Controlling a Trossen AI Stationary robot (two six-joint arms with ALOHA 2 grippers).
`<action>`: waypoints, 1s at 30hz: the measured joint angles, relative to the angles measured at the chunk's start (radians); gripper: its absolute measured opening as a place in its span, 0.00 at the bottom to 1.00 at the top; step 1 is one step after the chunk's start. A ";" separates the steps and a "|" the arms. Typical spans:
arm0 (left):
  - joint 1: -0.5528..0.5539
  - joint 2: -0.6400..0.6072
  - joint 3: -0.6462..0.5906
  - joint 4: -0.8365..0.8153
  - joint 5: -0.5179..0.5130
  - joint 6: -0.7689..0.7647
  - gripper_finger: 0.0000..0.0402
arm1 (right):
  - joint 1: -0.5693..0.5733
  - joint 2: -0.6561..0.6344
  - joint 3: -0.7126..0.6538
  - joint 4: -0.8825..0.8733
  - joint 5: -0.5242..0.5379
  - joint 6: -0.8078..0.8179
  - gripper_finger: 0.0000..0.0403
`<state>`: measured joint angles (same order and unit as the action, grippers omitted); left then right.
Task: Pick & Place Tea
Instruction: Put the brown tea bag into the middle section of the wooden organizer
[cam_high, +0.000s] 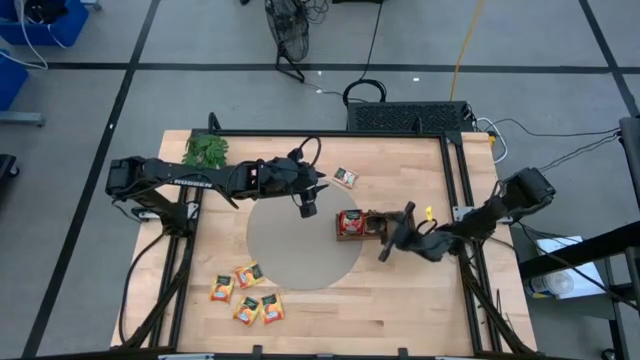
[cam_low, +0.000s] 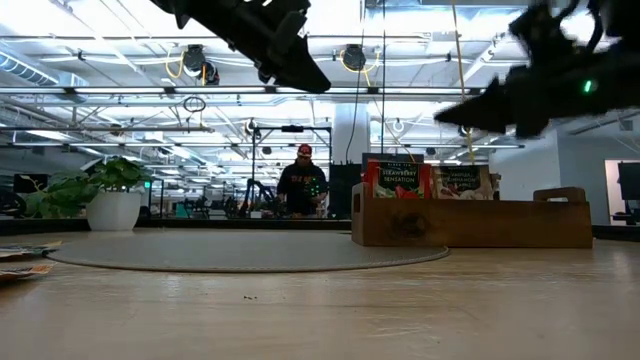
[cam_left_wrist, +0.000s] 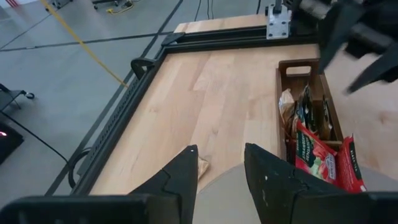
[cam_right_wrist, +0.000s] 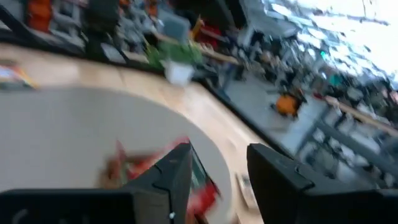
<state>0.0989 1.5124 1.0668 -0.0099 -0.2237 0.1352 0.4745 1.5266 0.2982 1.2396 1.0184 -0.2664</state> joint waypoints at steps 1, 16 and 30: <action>0.000 0.000 0.000 -0.003 0.000 0.000 0.34 | 0.013 -0.017 0.015 -0.004 0.000 -0.034 0.35; 0.007 0.000 0.000 0.004 -0.002 0.016 0.34 | -0.090 0.018 0.666 -1.781 -0.534 0.490 0.00; 0.007 0.000 0.000 -0.056 -0.002 0.016 0.34 | -0.165 0.036 0.655 -1.846 -0.550 0.502 0.00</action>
<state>0.1055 1.5124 1.0668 -0.0660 -0.2260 0.1509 0.3095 1.5627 0.9535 -0.6062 0.4680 0.2352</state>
